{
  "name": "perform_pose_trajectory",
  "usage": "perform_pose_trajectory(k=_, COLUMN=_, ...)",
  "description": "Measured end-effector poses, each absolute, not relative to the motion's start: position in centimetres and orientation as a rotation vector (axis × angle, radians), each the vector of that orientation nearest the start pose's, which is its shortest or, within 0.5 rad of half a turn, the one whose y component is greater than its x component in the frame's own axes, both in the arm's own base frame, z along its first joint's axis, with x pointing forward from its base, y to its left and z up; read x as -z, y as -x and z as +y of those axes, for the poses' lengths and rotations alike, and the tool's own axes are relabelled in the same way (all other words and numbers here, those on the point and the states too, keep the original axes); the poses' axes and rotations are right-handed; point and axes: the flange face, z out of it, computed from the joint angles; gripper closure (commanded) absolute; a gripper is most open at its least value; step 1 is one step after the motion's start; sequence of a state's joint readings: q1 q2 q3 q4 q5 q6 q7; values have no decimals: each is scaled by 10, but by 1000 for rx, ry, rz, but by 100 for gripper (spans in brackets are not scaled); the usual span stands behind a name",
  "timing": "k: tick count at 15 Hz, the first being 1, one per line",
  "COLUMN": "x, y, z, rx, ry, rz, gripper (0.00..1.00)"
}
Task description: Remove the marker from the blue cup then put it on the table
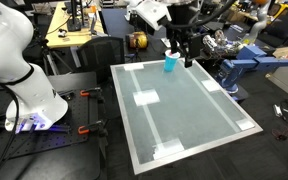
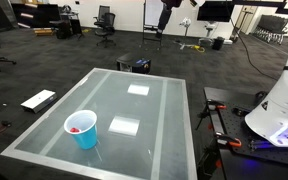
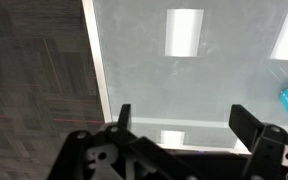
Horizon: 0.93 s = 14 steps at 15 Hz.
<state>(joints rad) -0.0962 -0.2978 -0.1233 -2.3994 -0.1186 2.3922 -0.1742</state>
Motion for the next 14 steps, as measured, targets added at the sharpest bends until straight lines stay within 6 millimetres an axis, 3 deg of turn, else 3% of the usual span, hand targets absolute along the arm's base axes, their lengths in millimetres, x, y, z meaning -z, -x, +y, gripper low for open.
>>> perform_pose_trajectory(k=14, x=-450, y=-484, z=-90, rx=584, ry=2772, rz=-501, gripper=0)
